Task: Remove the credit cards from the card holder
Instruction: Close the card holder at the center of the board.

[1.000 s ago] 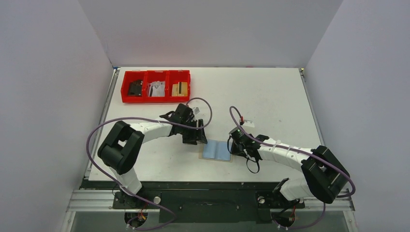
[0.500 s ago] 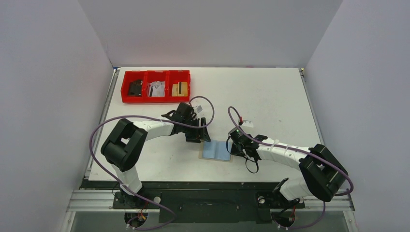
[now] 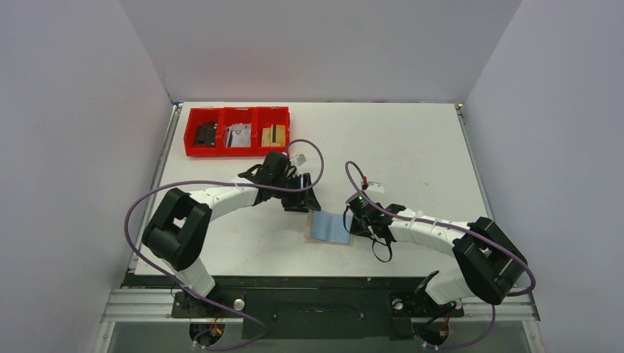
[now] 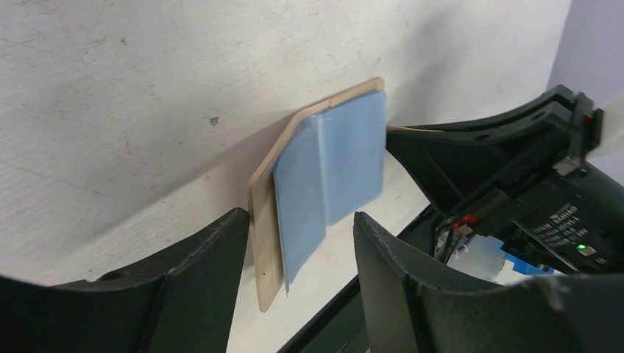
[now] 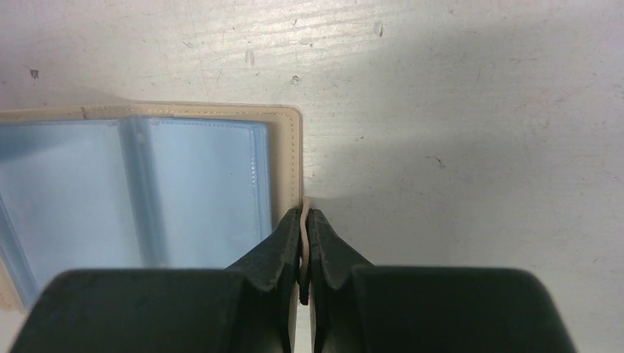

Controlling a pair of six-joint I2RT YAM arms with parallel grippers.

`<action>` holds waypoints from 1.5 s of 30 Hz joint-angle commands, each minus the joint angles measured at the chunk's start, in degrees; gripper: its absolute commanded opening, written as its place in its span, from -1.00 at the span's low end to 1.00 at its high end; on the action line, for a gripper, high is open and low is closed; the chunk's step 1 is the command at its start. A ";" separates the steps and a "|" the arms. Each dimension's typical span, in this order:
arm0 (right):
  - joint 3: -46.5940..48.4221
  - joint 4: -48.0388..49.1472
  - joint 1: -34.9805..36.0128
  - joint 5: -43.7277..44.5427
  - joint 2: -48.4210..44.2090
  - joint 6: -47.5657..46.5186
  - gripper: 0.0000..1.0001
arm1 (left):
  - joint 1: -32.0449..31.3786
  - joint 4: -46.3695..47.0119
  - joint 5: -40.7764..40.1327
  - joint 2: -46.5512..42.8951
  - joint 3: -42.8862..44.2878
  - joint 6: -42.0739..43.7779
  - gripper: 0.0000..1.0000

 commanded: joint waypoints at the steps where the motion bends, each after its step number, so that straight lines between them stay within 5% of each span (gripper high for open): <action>1: 0.81 2.19 -0.05 -0.39 2.65 -0.40 -1.00 | -0.08 1.48 3.90 -2.31 1.96 -1.23 0.03; 23: 2.47 7.73 0.34 -4.50 6.61 0.29 -1.00 | -4.40 3.59 2.84 1.48 6.03 -5.88 0.18; 34: 2.37 4.44 -0.18 -2.05 -0.33 1.20 -0.41 | -6.23 4.15 -2.26 4.06 7.20 -11.11 0.18; 45: 1.91 -1.13 -0.49 1.43 -8.13 0.99 -0.35 | -8.01 5.26 -2.60 5.97 9.52 -13.09 0.20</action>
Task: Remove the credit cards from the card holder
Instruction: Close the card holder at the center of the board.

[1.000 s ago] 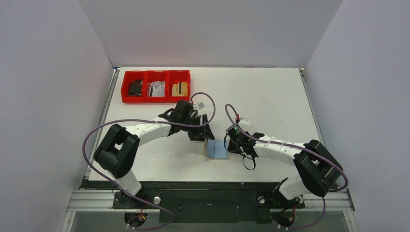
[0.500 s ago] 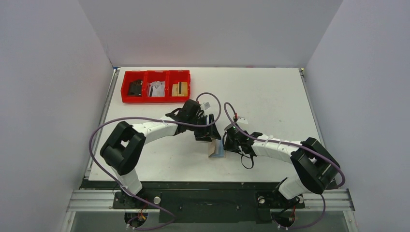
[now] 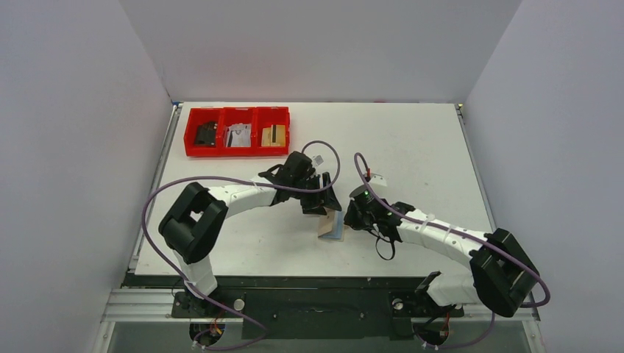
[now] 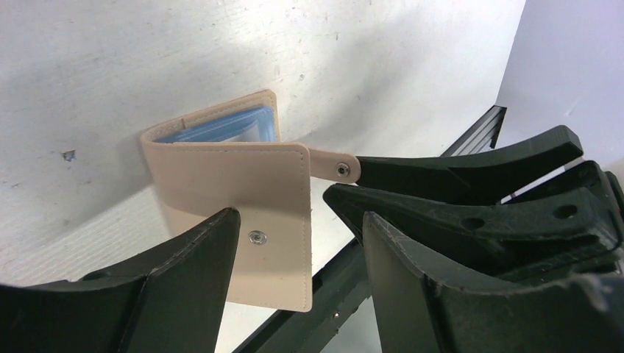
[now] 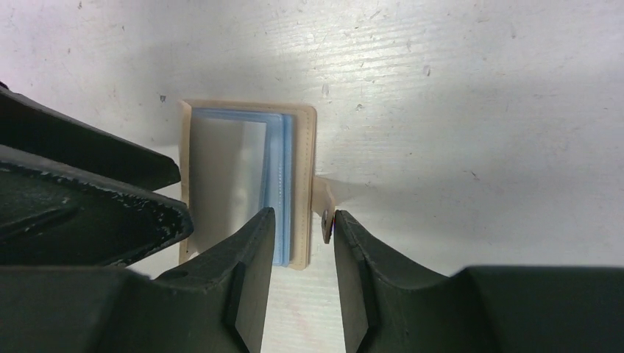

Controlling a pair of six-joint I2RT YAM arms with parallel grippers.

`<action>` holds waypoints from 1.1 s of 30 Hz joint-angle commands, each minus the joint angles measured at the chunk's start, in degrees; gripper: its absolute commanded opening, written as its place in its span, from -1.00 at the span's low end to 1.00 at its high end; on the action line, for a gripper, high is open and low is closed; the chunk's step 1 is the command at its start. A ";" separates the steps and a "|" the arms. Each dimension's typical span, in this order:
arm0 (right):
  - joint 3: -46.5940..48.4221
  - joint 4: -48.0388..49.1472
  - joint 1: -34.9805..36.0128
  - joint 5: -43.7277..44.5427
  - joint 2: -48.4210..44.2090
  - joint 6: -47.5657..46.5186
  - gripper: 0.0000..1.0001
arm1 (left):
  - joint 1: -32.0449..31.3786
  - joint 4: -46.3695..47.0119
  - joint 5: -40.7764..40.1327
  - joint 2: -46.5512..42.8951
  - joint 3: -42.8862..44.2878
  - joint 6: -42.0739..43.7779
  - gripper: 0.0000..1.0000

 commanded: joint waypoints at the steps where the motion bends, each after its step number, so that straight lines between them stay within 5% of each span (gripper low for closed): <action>1: -0.41 -2.74 -0.43 3.39 -3.62 0.27 -0.35 | -1.14 2.81 -0.80 0.99 3.42 -1.41 0.20; 21: -0.87 -6.29 -1.60 4.91 -9.47 -0.45 -0.35 | -6.27 3.19 -9.77 -5.53 -3.73 -7.81 0.39; 33: -1.20 -6.38 -2.01 5.21 -9.86 -0.45 -0.35 | -9.53 11.99 -13.84 -0.22 -5.92 -14.89 0.39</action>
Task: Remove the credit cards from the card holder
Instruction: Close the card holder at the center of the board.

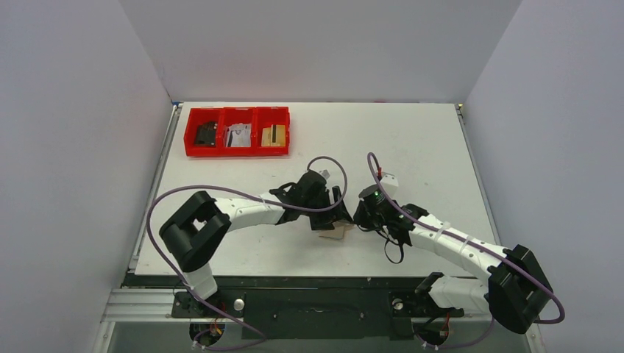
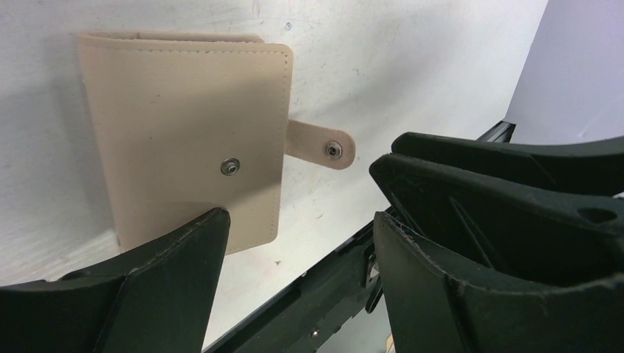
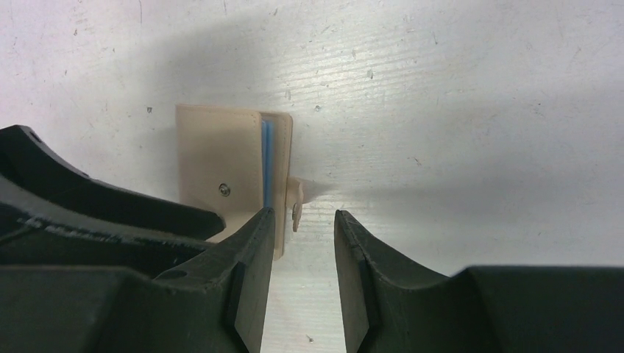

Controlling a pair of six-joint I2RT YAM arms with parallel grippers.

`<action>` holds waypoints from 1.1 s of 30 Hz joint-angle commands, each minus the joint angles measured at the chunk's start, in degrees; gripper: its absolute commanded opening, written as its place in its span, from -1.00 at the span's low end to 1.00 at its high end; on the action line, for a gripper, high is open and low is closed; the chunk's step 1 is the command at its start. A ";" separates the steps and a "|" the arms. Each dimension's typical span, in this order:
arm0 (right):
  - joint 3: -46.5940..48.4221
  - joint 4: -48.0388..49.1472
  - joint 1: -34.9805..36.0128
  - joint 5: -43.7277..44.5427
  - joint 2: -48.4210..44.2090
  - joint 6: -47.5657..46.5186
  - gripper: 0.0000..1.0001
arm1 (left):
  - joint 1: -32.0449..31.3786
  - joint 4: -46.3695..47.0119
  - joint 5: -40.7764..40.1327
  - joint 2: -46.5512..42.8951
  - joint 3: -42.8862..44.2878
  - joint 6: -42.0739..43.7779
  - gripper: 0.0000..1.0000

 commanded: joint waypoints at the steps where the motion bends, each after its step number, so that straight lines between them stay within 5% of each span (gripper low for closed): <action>1: -0.69 0.16 -0.42 1.98 -1.81 -0.21 -0.35 | -0.02 8.43 -3.65 2.93 -0.93 -5.01 0.39; 13: -2.45 0.13 -1.83 1.53 -3.25 -0.35 -0.35 | 0.74 10.95 -7.36 10.76 1.63 -9.37 0.39; 33: 1.17 -0.84 -4.05 -1.01 -6.25 -1.33 -0.35 | 1.89 2.65 -4.86 -0.50 6.55 -0.55 0.40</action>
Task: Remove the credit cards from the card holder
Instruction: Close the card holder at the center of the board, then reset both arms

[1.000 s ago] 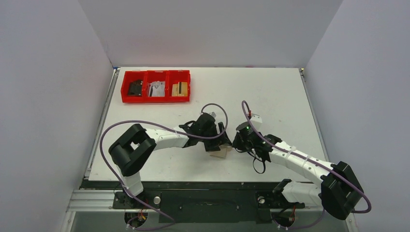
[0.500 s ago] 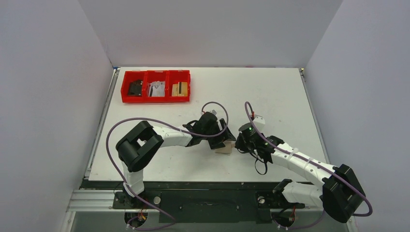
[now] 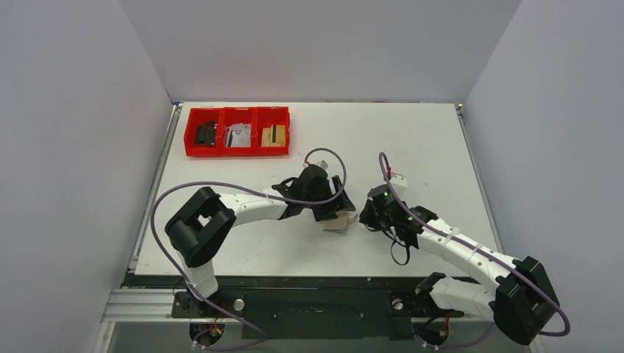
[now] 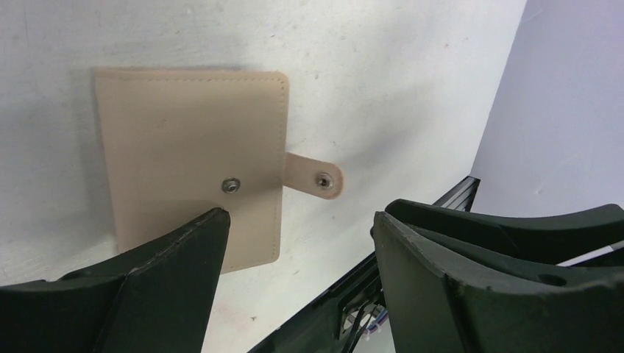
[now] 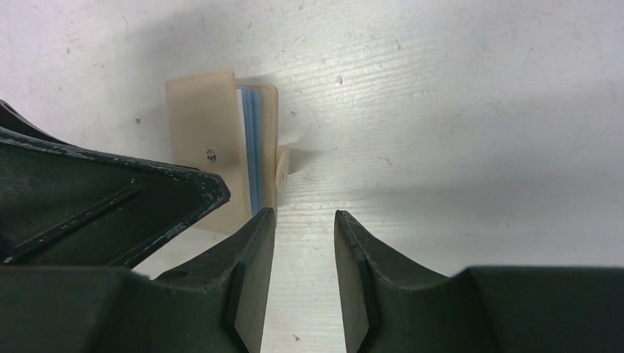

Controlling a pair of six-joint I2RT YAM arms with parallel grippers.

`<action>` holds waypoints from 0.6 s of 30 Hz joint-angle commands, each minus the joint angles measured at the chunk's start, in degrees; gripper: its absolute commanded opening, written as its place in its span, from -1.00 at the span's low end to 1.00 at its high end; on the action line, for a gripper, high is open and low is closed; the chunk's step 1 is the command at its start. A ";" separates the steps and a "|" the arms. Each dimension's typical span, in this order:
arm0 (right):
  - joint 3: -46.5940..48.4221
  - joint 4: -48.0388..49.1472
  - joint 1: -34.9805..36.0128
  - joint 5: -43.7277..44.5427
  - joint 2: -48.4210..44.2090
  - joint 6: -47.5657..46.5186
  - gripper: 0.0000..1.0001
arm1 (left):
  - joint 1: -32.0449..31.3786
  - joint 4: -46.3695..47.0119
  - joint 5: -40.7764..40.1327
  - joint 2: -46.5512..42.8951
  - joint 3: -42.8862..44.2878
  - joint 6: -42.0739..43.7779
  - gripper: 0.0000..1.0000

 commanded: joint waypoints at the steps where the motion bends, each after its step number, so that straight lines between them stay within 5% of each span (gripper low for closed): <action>1: 3.77 -0.13 -1.44 -0.95 -2.94 -0.98 -0.35 | 1.14 -3.93 -0.20 -4.77 5.61 4.68 0.40; 14: 6.87 -0.94 -3.82 -2.00 -6.22 -1.01 -0.32 | 5.73 -14.57 -1.86 -11.61 9.69 15.78 0.41; 18: 8.72 -0.93 -4.27 -1.89 -6.70 -1.21 -0.10 | 8.77 -18.91 -3.18 -16.73 9.72 20.50 0.41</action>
